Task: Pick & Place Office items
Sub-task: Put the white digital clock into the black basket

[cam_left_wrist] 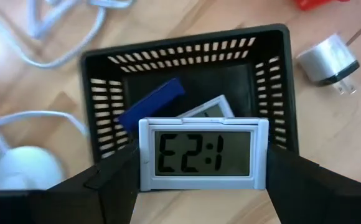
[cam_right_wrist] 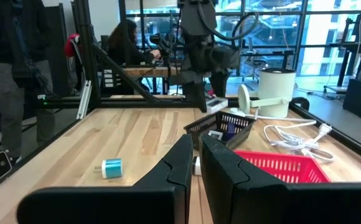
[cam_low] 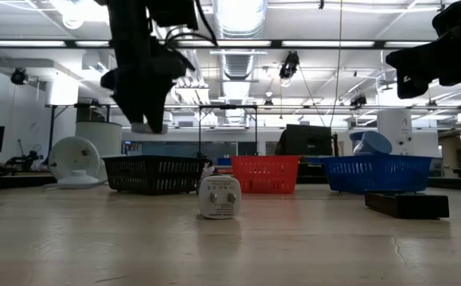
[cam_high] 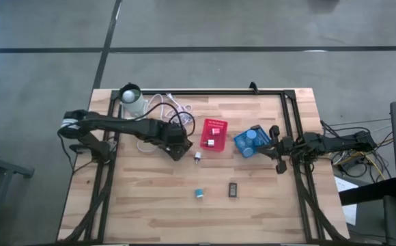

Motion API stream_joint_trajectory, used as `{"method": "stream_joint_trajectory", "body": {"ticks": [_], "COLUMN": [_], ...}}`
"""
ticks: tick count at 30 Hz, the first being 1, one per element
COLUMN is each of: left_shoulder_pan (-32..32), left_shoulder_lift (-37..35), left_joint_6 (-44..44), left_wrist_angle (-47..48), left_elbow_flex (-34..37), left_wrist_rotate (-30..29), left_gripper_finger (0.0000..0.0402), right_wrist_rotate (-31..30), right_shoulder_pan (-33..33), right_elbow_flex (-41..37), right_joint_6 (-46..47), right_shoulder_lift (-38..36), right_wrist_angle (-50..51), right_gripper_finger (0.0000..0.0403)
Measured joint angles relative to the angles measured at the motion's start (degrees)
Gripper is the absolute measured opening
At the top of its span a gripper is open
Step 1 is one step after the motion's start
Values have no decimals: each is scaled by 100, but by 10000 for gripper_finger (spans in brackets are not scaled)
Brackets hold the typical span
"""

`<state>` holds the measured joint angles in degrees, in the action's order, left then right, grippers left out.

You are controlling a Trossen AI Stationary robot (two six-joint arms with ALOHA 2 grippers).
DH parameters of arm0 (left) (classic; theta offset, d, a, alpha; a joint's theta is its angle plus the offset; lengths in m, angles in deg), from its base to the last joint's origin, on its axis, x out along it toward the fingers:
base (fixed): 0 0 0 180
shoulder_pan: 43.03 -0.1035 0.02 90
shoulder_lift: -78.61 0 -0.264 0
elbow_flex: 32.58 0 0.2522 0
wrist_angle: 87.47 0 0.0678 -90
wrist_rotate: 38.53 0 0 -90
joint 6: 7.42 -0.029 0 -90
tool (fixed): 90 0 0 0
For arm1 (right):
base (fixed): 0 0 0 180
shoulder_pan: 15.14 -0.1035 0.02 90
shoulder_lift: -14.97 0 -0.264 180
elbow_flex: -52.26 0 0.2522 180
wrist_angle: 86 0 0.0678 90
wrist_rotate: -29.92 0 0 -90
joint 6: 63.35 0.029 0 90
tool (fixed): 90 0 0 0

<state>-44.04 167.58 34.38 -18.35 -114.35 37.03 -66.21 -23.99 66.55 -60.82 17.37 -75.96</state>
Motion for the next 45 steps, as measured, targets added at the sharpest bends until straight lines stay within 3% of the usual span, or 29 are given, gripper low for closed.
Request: {"method": "stream_joint_trajectory", "body": {"ticks": [7, 18, 38, 45], "left_shoulder_pan": [-315, -516, -818, -814], "left_shoulder_lift": [-20, -20, -35, -29], "left_joint_6": [-160, -35, 33, -178], "left_wrist_angle": [-881, -1215, -2035, -2064], "left_elbow_flex": [466, 894, 1454, 1462], "left_wrist_rotate": [480, 849, 972, 734], "left_gripper_finger": [291, 291, 291, 291], "right_wrist_rotate": [0, 7, 2, 0], "right_shoulder_pan": [-2, 0, 0, 0], "right_elbow_flex": [0, 0, 0, -1], "right_joint_6": [-114, -163, -255, -306], "right_shoulder_lift": [0, 0, 0, 0], "right_wrist_angle": [-9, -125, -164, -166], "right_gripper_finger": [29, 29, 29, 29]}}
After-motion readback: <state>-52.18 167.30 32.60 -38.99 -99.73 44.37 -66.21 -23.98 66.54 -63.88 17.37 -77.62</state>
